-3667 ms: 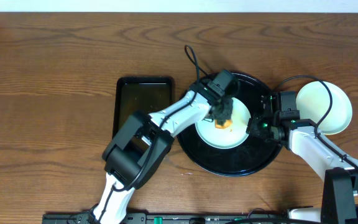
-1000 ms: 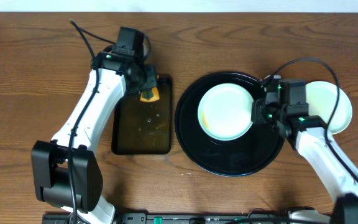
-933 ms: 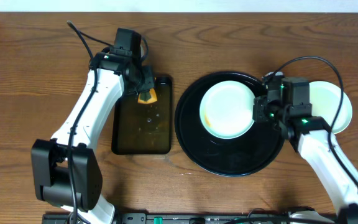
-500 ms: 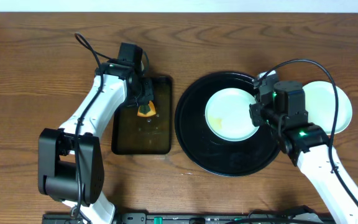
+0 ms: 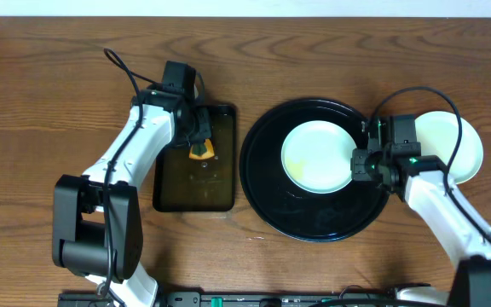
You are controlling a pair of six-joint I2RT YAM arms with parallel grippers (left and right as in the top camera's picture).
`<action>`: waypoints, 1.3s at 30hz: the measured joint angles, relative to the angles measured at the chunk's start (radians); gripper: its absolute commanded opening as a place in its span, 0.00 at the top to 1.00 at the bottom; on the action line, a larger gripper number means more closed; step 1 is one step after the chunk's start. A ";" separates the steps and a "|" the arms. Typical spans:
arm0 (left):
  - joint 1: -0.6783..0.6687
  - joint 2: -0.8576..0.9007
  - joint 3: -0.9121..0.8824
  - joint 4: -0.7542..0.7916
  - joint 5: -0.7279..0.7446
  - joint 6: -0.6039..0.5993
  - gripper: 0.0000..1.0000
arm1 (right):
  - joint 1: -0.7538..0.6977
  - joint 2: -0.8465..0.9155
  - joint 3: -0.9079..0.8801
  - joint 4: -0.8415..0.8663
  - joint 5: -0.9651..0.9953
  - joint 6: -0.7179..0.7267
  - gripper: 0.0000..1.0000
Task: Clean dirty plates on tray and stack at the side
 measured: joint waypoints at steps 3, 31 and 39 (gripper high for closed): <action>0.000 0.000 -0.040 0.024 0.000 0.000 0.91 | -0.023 0.067 0.000 0.002 -0.029 0.024 0.74; 0.000 0.000 -0.208 0.292 0.019 0.090 0.93 | -0.035 0.111 0.006 0.193 -0.217 0.022 0.99; 0.000 0.000 -0.208 0.328 0.046 0.169 0.51 | -0.035 -0.018 0.006 0.193 -0.225 -0.010 0.99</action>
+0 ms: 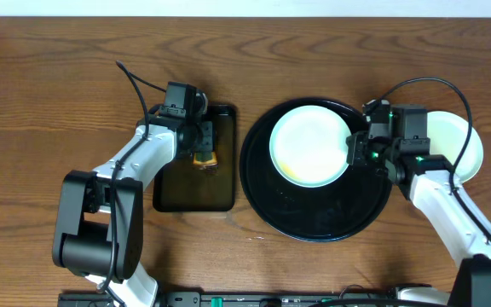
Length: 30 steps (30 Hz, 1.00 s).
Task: Clean dirty plates on tray and stack at the side
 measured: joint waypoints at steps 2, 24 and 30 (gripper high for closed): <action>0.000 0.000 0.000 -0.019 -0.001 0.005 0.51 | 0.000 -0.001 0.000 -0.014 0.001 -0.002 0.99; 0.001 0.000 -0.055 -0.027 0.032 -0.038 0.93 | 0.027 -0.022 0.000 -0.015 0.216 -0.162 0.99; 0.003 -0.017 -0.055 -0.026 0.060 0.006 0.64 | 0.107 -0.112 0.000 0.033 0.344 -0.258 0.99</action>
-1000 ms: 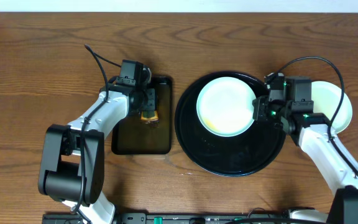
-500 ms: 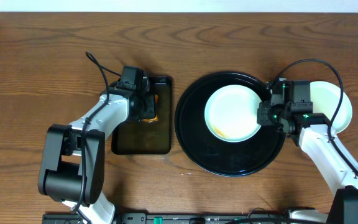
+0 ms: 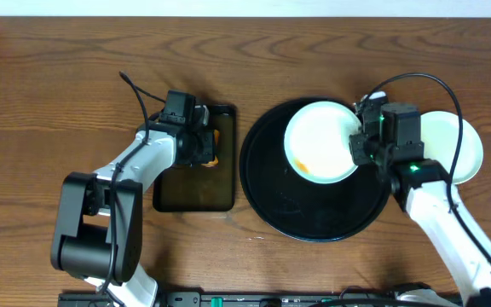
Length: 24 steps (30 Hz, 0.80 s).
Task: Clean dirty plates on tray and stack at the side
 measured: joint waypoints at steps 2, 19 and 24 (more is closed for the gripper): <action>0.000 -0.014 0.000 0.000 -0.014 0.010 0.57 | 0.033 -0.028 0.000 0.011 0.074 -0.041 0.99; 0.000 -0.026 0.000 0.177 -0.118 -0.019 0.43 | 0.264 -0.048 0.000 0.135 0.321 -0.318 0.99; 0.000 -0.020 0.000 0.200 -0.125 -0.019 0.43 | 0.290 -0.048 0.000 0.127 0.335 -0.335 0.99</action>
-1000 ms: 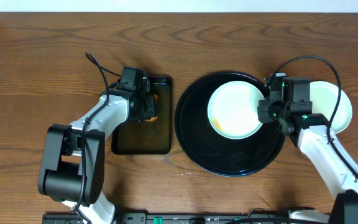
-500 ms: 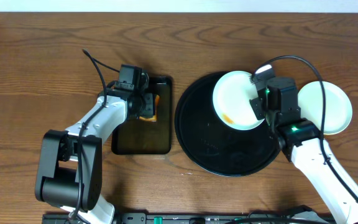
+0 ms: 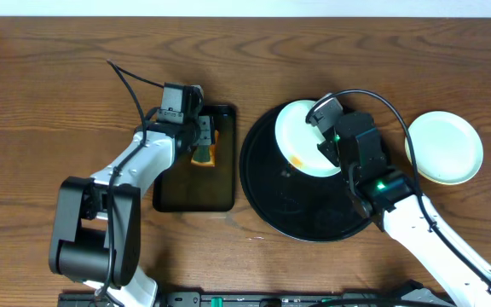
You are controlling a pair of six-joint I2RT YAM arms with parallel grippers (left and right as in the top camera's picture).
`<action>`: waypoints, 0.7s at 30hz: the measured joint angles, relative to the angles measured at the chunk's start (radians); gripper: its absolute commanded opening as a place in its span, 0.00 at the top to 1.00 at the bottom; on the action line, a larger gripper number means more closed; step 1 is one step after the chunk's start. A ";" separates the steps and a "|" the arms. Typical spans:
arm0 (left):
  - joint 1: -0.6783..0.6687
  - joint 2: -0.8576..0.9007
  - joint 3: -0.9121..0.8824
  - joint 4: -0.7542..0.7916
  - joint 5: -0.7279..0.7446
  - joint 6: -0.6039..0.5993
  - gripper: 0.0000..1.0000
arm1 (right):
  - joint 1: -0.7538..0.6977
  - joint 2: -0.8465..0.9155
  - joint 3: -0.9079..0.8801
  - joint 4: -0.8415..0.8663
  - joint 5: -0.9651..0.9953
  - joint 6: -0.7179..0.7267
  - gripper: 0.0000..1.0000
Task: Clean dirty plates on tray and stack at the side
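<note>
A white plate [image 3: 301, 136] with an orange smear near its lower left edge is tilted above the round black tray [image 3: 288, 196]. My right gripper [image 3: 327, 141] is shut on the plate's right rim, and the arm hides part of it. My left gripper [image 3: 201, 147] is shut on an orange and green sponge [image 3: 204, 153] over the dark rectangular tray [image 3: 186, 192]. A second white plate [image 3: 444, 147] lies flat on the table to the right of the round tray.
The wooden table [image 3: 49, 94] stretches left of and behind the trays. The left arm's cable [image 3: 130, 81] loops up behind its wrist. A white wall edge runs along the far side.
The right arm has shifted left over the round tray, and the held plate is further left and more tilted. The plate at the right now shows fully. The left gripper holds the sponge slightly higher.
The right gripper was at the right rim of the plate lying in the round tray. Then the plate was raised toward the tray's far side, then tilted with its orange smear showing. Meanwhile the left gripper kept the sponge over the rectangular tray, shifting only a little.
</note>
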 measured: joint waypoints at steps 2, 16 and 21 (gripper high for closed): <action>0.000 0.019 0.000 0.006 0.000 0.000 0.43 | 0.001 0.000 0.000 -0.001 0.019 -0.004 0.99; -0.003 0.089 0.001 0.043 0.017 -0.022 0.93 | 0.002 0.000 0.000 -0.037 0.082 -0.007 0.99; -0.001 0.089 0.001 0.044 0.042 -0.023 0.90 | 0.002 0.000 0.000 -0.053 0.082 -0.007 0.99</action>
